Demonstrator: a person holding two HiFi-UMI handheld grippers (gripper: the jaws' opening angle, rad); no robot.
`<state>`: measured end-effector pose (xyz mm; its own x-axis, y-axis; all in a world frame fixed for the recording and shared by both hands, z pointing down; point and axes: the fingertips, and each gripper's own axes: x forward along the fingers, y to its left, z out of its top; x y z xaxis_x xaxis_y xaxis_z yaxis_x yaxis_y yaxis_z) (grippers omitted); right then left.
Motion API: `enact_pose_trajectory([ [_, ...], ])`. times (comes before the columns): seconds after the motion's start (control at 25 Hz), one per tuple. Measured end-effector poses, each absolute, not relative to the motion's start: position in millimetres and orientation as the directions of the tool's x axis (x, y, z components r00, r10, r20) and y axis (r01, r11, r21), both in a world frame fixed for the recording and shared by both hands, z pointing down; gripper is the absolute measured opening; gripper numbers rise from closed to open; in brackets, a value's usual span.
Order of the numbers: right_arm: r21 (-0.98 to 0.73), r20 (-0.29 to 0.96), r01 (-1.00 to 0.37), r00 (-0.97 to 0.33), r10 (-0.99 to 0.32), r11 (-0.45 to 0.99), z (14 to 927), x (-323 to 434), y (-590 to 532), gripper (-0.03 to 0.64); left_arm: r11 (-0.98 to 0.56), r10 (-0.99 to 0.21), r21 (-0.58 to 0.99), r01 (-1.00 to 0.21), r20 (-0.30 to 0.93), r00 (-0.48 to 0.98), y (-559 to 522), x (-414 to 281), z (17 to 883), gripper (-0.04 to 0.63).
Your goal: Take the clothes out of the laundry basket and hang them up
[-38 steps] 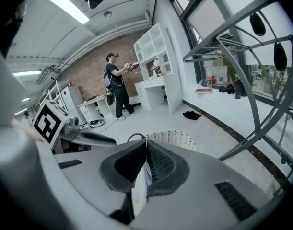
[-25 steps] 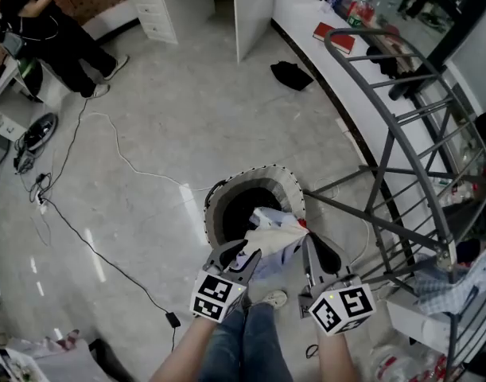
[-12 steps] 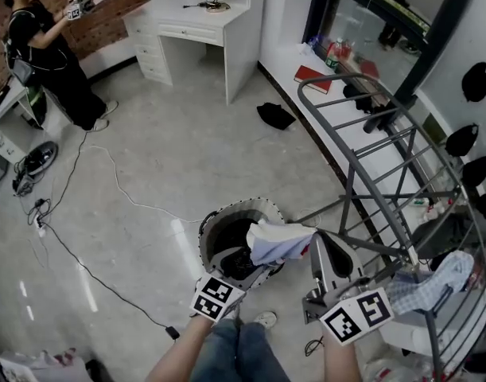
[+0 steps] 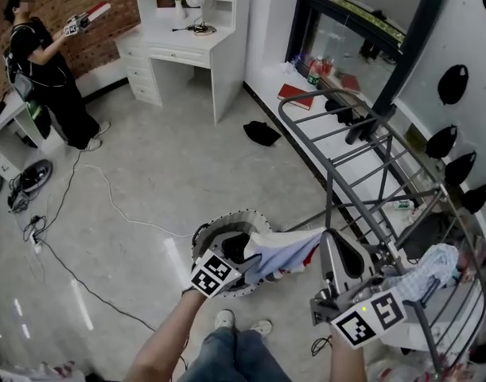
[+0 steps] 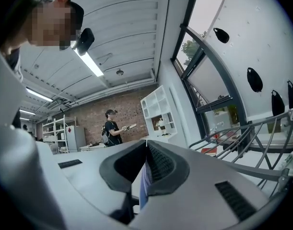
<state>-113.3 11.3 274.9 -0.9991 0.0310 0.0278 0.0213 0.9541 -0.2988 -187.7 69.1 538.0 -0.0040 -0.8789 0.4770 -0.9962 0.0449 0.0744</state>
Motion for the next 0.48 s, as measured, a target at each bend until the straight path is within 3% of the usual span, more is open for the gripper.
enact_pose_trajectory([
  [0.28, -0.301, 0.021, -0.005, -1.000, 0.001, 0.954, 271, -96, 10, 0.009, -0.135, -0.853, 0.054, -0.989, 0.502, 0.144, 38, -146, 539, 0.282],
  [0.48, -0.303, 0.015, -0.041, -0.999, -0.038, 0.952, 269, -82, 4, 0.009, -0.155, -0.844, 0.028, -0.988, 0.516, 0.147, 38, -126, 545, 0.075],
])
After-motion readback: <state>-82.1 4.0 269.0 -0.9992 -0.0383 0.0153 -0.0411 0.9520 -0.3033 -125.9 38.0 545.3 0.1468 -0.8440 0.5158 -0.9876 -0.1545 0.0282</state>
